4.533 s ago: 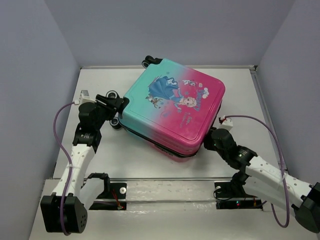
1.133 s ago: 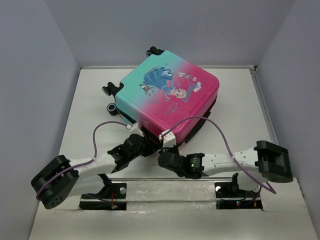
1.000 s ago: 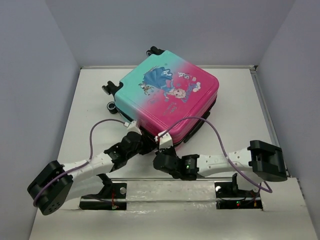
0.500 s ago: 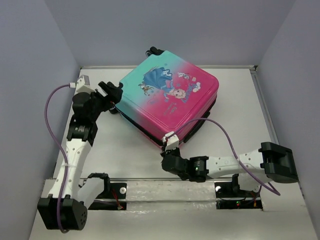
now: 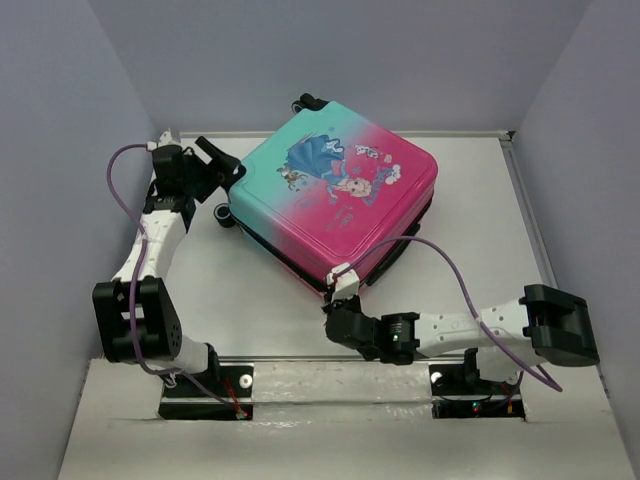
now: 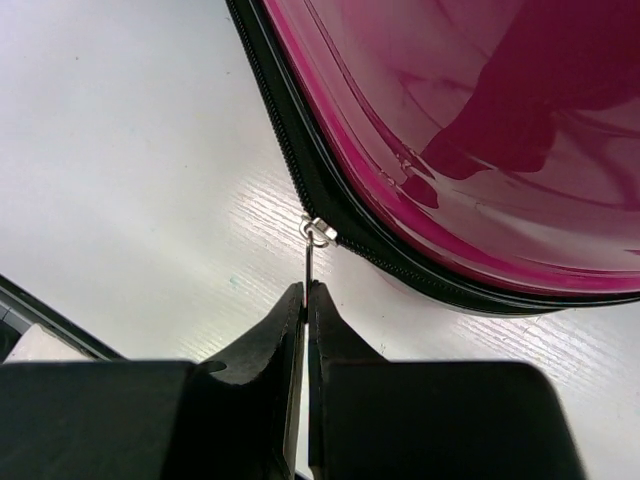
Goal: Pack the luggage
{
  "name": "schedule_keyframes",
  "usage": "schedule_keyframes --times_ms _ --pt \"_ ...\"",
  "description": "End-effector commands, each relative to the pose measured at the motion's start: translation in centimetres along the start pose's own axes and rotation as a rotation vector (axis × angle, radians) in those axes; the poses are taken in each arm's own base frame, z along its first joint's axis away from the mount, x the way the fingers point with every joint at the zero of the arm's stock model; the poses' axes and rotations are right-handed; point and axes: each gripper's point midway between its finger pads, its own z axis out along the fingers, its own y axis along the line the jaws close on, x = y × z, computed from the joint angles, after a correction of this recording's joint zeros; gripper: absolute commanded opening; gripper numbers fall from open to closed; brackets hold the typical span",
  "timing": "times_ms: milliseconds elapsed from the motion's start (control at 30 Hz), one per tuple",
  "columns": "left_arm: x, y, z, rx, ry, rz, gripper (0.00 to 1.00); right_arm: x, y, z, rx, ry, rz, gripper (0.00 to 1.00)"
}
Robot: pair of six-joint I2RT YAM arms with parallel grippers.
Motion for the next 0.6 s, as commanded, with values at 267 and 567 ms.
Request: schedule_keyframes --times_ms 267,567 --pt "-1.9 -4.6 1.1 0.227 -0.063 -0.153 0.67 0.8 2.8 -2.0 -0.153 0.031 0.039 0.07" --pt "-2.3 -5.3 0.9 0.335 -0.134 -0.227 0.06 -0.3 2.2 -2.7 -0.155 0.004 0.027 0.07"
